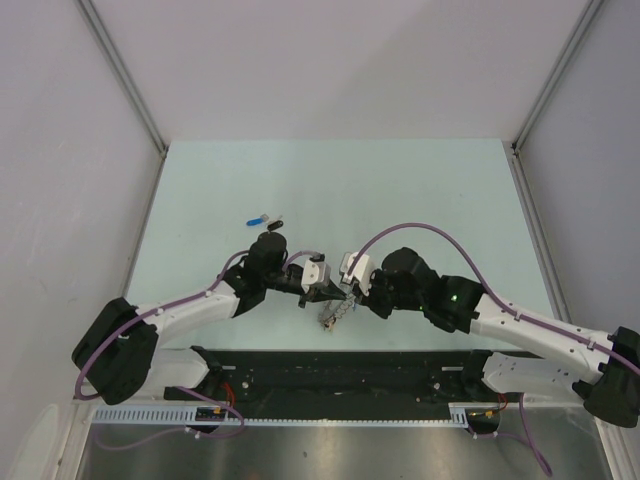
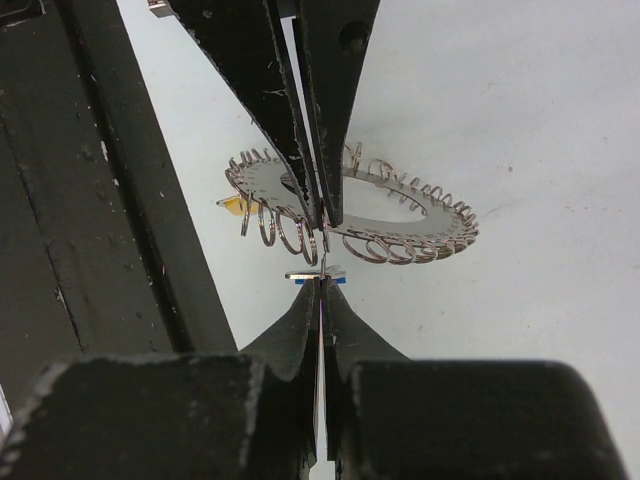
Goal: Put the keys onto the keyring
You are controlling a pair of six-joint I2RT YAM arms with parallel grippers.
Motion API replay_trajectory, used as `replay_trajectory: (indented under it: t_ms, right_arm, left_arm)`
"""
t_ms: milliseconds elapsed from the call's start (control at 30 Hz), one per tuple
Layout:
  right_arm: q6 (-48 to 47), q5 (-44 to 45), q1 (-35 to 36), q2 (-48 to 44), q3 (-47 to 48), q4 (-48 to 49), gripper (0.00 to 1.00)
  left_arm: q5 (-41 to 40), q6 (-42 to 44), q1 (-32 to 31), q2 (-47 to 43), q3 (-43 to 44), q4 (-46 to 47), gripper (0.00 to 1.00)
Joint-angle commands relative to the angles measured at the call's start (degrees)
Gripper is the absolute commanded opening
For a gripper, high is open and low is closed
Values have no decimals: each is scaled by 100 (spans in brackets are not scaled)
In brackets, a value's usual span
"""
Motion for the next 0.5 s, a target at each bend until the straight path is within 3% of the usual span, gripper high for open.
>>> replay_trajectory:
  t_ms: [0, 467]
  right_arm:
    - [9, -80, 12, 41, 56, 186, 0]
    - [0, -71, 3, 50, 56, 204, 0]
  left_arm:
    - [260, 176, 24, 4, 164, 149, 0]
    - [296, 194, 32, 39, 199, 78, 0]
